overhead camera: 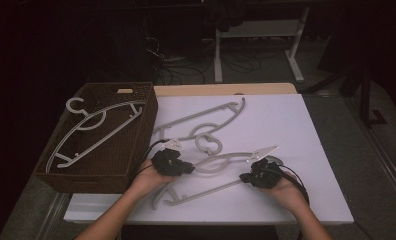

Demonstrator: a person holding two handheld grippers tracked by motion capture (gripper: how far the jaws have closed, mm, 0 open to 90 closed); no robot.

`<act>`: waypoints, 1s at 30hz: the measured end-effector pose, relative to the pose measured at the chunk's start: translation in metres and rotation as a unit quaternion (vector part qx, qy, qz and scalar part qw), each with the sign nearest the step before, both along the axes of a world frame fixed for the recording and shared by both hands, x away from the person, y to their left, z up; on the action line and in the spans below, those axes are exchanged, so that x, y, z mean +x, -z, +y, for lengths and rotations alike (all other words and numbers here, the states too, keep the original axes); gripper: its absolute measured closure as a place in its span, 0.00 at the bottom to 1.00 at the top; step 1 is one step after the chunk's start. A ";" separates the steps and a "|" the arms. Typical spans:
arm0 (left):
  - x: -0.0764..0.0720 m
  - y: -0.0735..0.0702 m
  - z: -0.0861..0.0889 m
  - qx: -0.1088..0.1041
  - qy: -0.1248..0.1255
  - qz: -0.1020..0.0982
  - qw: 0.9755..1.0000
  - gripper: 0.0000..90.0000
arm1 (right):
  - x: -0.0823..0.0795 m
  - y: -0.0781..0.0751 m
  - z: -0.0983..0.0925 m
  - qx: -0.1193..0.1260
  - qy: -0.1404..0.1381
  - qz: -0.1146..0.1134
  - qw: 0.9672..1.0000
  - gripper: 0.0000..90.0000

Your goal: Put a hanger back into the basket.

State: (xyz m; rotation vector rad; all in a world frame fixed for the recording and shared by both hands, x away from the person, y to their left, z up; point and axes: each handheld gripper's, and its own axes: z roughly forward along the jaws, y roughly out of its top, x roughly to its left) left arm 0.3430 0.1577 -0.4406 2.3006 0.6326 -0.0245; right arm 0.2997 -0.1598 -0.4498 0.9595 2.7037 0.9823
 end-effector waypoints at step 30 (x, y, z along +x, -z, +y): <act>-0.008 -0.003 -0.016 -0.006 0.031 0.028 0.999 0.85 | -0.001 0.001 0.000 0.003 -0.002 0.003 1.000 0.99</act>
